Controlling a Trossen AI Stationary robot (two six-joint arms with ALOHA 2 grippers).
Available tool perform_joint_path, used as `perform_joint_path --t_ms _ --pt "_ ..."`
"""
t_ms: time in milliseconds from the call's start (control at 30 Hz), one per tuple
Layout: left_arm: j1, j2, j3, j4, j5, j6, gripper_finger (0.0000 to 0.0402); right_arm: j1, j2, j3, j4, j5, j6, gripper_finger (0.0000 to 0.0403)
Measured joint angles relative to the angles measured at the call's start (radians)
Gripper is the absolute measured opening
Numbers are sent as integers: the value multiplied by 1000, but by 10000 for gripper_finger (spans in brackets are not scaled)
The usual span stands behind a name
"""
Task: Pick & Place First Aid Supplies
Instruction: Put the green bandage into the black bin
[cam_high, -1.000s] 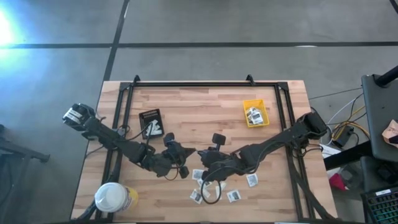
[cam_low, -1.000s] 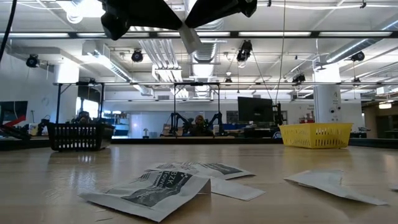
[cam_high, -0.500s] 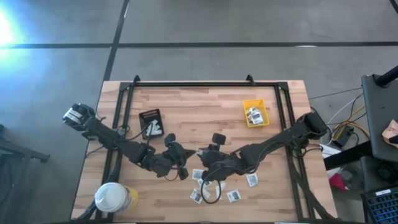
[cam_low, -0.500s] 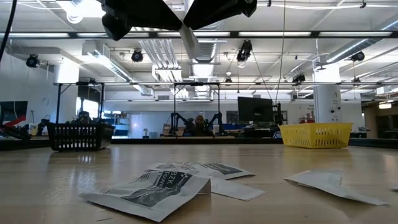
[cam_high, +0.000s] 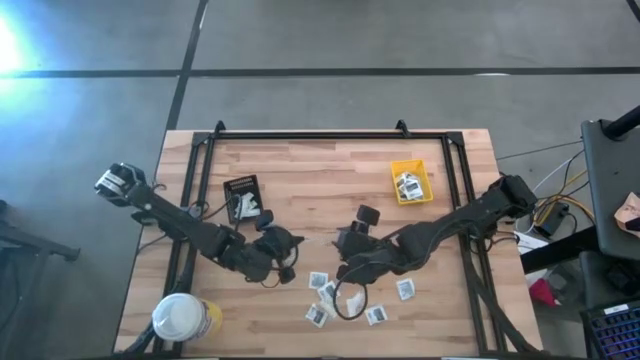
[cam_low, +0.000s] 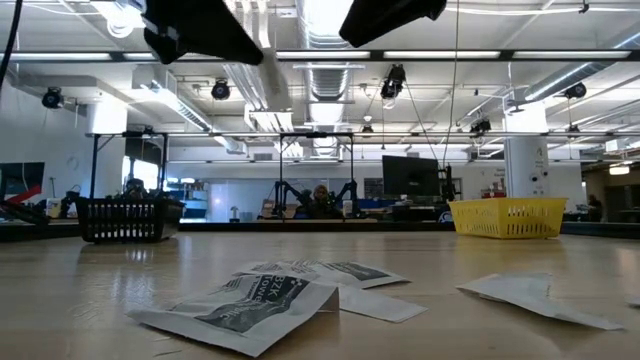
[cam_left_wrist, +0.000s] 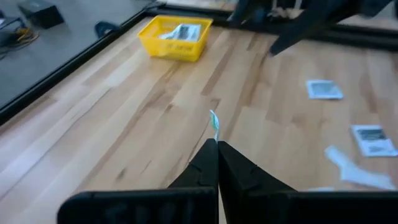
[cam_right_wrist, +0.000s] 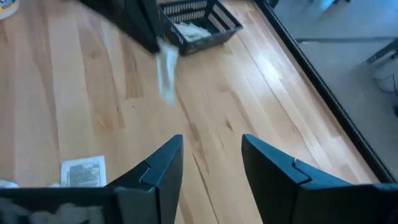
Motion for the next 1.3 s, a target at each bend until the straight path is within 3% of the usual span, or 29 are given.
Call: perform_joint_path --t_ms 333,700,900,1300 --pt "0 -123 0 -384 -34 -198 0 2 -3 -27 -44 -33 71 147" --pt "1 -259 0 -690 -33 -353 0 4 -3 -91 -43 -35 145 132" --pt "1 -310 0 -886 -22 -517 0 6 -3 -115 -41 -35 187 137" --pt "16 -284 -79 -955 5 -736 0 6 -2 -138 -41 -35 204 139"
